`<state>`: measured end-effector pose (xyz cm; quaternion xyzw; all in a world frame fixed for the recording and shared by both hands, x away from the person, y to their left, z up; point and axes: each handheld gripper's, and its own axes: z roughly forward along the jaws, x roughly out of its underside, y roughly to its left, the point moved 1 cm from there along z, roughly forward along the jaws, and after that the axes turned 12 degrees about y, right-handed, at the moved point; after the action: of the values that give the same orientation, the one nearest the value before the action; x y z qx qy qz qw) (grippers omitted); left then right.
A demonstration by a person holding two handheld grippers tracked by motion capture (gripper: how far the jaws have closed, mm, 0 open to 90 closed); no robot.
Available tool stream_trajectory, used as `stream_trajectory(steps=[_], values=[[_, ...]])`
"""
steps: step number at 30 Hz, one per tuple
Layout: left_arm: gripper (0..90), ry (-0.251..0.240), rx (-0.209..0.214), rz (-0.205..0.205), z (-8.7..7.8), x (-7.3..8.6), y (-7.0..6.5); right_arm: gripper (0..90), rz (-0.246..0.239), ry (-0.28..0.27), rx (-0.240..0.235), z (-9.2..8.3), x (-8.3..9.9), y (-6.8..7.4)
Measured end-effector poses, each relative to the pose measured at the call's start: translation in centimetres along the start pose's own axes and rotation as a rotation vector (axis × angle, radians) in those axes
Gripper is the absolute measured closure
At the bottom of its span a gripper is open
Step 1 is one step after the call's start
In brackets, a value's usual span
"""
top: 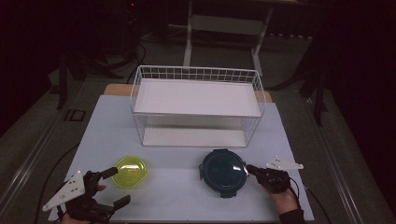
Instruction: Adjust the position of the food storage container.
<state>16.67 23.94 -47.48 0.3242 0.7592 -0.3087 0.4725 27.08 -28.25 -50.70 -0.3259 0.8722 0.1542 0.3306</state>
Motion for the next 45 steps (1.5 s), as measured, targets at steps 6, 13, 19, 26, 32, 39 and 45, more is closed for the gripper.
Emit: stream_trajectory(steps=[6,13,19,26,32,39,45], values=[[1.3,0.001,0.001,0.002,0.0,0.0,0.0,90.0,-0.022,0.012,-0.011,0.6,-0.8,0.7],[1.3,-0.001,0.003,0.000,-0.1,0.0,0.0,90.0,-0.004,0.014,-0.033,0.5,-0.6,0.6],[1.3,0.003,0.005,0.004,0.0,0.0,0.0,90.0,-0.023,0.011,-0.050,0.3,-0.3,0.7],[1.3,0.004,0.005,0.003,0.1,0.0,-0.1,90.0,0.014,-0.003,-0.094,0.0,-0.3,0.5],[1.3,0.006,0.007,0.007,0.1,0.0,-0.2,90.0,0.018,0.001,-0.096,0.0,0.0,0.7],[1.3,0.004,0.006,0.004,0.1,0.0,-0.1,89.8,-0.005,0.006,-0.069,0.2,-0.1,0.8],[1.3,0.002,0.001,0.000,0.3,-0.2,-0.2,75.6,-0.022,-0.025,-0.051,-0.7,-0.6,1.0]])
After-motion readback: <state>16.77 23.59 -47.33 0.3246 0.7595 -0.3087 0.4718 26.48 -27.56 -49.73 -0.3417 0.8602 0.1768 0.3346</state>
